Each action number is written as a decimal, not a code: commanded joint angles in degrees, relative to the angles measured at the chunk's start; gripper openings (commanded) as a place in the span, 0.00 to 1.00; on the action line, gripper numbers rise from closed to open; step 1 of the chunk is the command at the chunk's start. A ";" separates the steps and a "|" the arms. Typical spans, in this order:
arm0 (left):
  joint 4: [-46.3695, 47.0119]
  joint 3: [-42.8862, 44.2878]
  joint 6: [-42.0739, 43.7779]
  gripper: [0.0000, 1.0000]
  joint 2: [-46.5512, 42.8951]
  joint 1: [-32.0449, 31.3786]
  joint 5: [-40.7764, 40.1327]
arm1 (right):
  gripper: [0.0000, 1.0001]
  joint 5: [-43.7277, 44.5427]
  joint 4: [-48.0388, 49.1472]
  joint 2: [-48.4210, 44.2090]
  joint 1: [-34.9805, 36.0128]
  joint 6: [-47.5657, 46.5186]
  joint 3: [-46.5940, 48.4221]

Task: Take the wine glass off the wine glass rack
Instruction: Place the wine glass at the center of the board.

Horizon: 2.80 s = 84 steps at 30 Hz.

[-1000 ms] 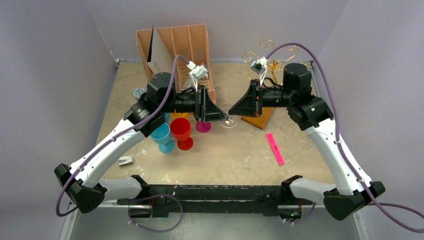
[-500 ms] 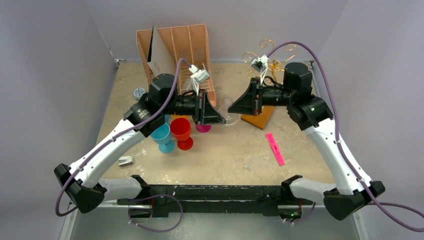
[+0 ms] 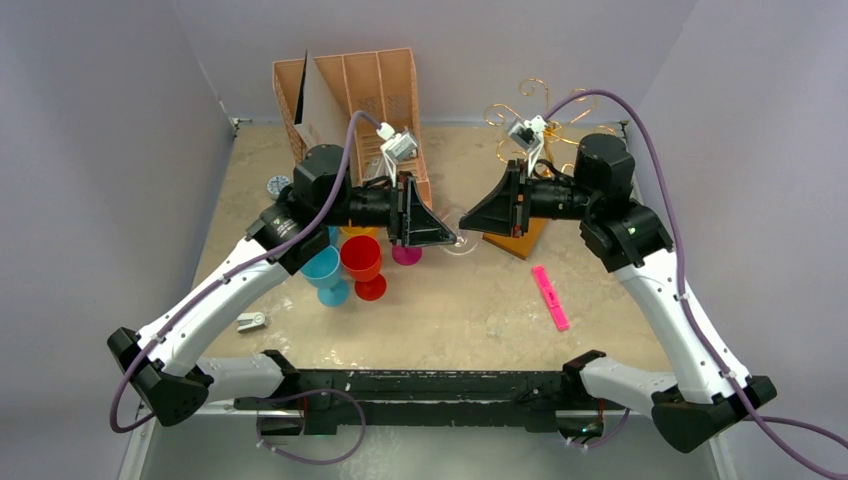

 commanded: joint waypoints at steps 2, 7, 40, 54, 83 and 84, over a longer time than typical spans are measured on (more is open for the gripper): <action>5.25 0.66 -1.27 0.23 -0.37 -0.10 0.68 | 0.00 0.42 2.12 -1.60 0.21 0.41 -0.17; 3.72 0.71 -0.60 0.00 -0.15 -0.14 1.11 | 0.00 0.39 3.87 -1.76 0.21 1.23 -0.88; 1.44 -0.66 12.25 0.00 -4.18 -3.90 -11.00 | 0.42 8.90 31.69 -11.47 1.29 25.12 -23.65; 2.94 -1.15 10.55 0.00 -3.43 -4.22 -13.27 | 0.26 10.79 37.78 -11.24 5.13 25.23 -27.01; -13.13 3.71 10.59 0.75 -5.23 -5.04 -25.46 | 0.00 -1.48 58.24 -9.06 5.33 5.92 -35.61; -14.60 4.18 10.51 0.77 -5.87 -4.96 -27.51 | 0.00 -2.82 60.40 -9.06 5.34 3.55 -36.61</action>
